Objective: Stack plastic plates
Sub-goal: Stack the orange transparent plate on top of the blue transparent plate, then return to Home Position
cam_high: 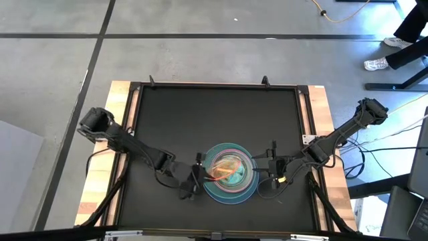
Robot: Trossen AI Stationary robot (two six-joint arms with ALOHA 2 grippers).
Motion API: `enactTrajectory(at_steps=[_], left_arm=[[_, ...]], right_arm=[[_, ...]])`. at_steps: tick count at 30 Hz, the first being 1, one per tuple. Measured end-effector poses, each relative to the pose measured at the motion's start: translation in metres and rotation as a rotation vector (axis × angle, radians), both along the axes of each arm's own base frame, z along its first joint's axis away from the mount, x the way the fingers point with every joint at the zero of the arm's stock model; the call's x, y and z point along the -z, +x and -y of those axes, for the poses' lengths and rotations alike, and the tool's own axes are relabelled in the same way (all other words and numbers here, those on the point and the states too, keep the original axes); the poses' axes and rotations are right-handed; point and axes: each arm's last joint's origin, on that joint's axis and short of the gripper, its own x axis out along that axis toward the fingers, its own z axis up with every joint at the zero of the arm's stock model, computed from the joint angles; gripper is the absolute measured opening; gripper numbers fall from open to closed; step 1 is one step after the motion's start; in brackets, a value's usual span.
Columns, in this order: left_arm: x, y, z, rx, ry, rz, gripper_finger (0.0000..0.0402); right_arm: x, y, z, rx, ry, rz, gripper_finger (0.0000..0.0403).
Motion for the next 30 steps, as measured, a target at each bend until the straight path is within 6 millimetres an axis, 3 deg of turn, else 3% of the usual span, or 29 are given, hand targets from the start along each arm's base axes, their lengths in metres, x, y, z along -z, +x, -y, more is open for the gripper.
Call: enactTrajectory(at_steps=[10, 20, 30], left_arm=[[0.019, 0.017, -0.007, 0.001, -0.048, 0.014, 0.0019], [0.021, 0.022, -0.018, 0.000, -0.135, -0.012, 0.0117], [-0.007, 0.000, -0.021, -0.058, -0.040, -0.039, 0.0124]], right_arm=[[0.000, 0.000, 0.000, 0.000, 0.000, 0.000, 0.0202], [0.000, 0.000, 0.000, 0.000, 0.003, 0.000, 0.0202], [0.000, 0.000, -0.001, 0.000, 0.050, -0.006, 0.0202]])
